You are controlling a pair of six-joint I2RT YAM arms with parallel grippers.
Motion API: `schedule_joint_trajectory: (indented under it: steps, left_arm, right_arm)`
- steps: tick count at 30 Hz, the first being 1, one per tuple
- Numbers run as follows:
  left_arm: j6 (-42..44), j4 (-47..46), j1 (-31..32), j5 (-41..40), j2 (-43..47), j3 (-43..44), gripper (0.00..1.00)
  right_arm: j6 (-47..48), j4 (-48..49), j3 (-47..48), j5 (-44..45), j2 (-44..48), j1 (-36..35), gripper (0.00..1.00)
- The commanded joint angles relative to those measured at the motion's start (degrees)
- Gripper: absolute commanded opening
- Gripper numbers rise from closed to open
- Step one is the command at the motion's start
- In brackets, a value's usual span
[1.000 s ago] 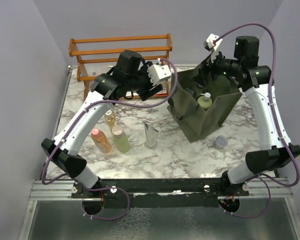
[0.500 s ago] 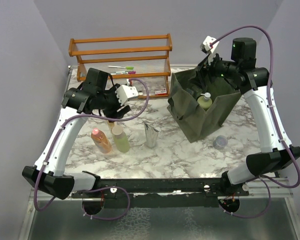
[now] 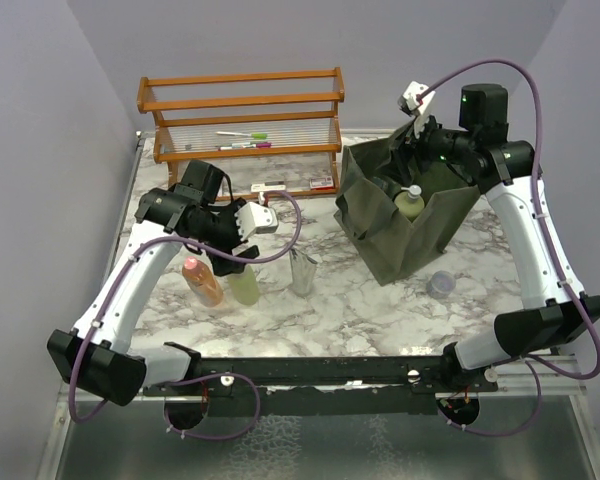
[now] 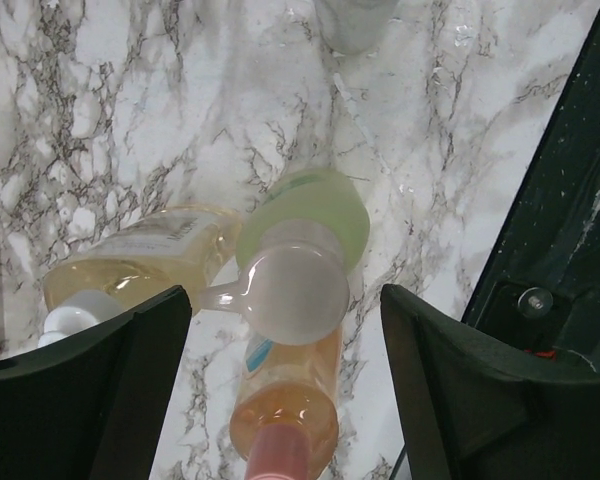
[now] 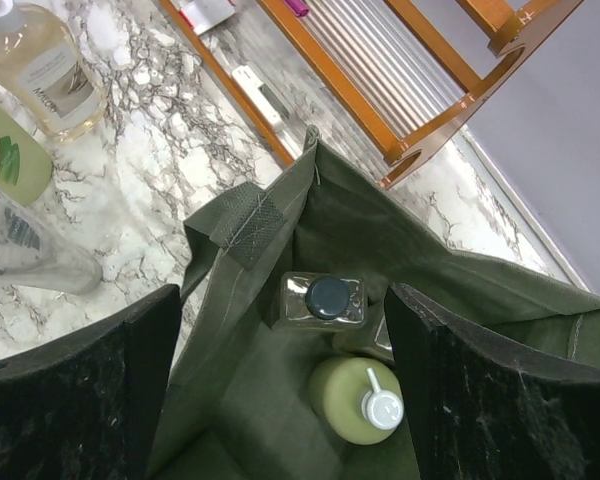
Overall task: Place the personal care products into the canvas bag
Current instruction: Place the care product in the canvas bag, then move the care product at the center of the board.
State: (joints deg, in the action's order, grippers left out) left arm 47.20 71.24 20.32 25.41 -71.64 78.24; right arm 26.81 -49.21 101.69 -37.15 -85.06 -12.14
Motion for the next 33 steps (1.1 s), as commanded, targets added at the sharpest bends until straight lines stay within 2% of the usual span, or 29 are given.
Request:
schedule_joint_trajectory:
  steps: [1, 12, 22, 33]
  left_arm:
    - [4.6, 2.9, -0.1, 3.8, -1.8, -0.4, 0.81]
    - [11.9, 4.4, 0.1, -0.9, -6.9, -2.2, 0.84]
    - [13.5, 4.3, 0.1, -6.2, -7.6, -3.1, 0.78]
    - [11.3, -3.3, 0.2, 1.1, -5.1, -5.5, 0.63]
  right_arm:
    - [1.1, 1.7, -0.8, 1.0, 2.1, -0.4, 0.82]
    - [1.6, 0.8, -1.6, 0.5, 1.0, -0.5, 0.82]
    - [2.4, 0.5, -2.7, 1.1, 0.5, -0.5, 0.82]
    - [2.3, 0.1, -2.1, 0.7, -0.4, -0.5, 0.82]
